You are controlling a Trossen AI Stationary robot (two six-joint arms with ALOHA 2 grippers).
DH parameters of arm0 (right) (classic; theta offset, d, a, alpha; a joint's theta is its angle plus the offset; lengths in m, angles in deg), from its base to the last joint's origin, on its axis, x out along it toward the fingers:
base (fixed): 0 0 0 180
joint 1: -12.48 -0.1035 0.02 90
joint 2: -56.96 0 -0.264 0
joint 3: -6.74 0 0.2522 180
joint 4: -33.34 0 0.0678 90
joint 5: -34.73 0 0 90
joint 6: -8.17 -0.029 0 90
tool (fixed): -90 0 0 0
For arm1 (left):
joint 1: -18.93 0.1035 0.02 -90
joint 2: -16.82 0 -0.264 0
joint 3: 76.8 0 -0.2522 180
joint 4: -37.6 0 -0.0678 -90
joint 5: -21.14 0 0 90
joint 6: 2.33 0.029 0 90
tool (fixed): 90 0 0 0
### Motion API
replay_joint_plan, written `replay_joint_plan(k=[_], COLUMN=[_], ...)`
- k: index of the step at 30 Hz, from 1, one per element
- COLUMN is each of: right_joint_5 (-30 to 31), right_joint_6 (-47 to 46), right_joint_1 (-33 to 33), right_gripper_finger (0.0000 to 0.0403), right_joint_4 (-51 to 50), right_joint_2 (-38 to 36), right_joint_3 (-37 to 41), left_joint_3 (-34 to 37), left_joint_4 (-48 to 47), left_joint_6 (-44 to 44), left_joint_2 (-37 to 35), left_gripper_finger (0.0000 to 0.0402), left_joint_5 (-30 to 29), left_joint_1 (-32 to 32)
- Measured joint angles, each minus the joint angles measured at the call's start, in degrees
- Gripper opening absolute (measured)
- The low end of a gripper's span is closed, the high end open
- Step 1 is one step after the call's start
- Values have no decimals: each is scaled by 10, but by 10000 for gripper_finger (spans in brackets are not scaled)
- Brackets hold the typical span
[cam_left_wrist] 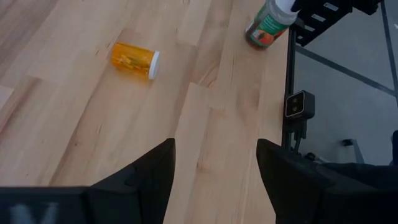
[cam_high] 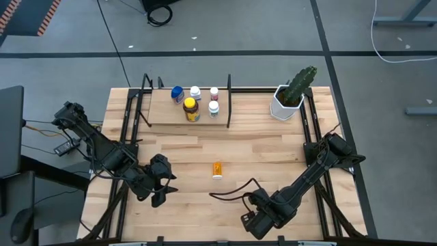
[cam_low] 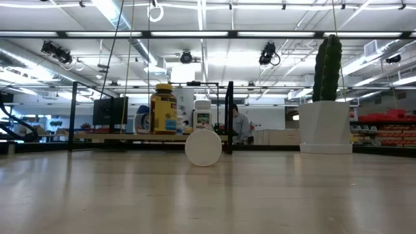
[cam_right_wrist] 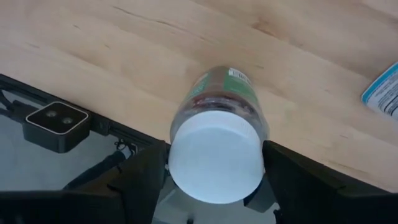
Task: Pick and place medicine bottles onto shelf by color
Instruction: Put the clear pill bottle with white cover on the shelf
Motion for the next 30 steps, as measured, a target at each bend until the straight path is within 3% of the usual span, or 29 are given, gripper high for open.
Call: replay_joint_plan(k=[7,13,17,30], right_joint_5=[9,8,-23,-54], right_joint_6=[18,23,22,21], right_joint_1=[0,0,0,0], right_gripper_finger=[276,302,311,291], right_joint_4=[0,11,45,47], right_joint_2=[0,0,0,0], right_joint_3=[0,11,38,41], left_joint_3=[0,0,0,0], left_joint_4=[0,0,0,-2], left_joint_6=[0,0,0,-13], left_joint_2=[0,0,0,0], left_gripper_finger=[231,231,231,231], left_joint_5=[0,0,0,0], left_joint_1=[0,0,0,0])
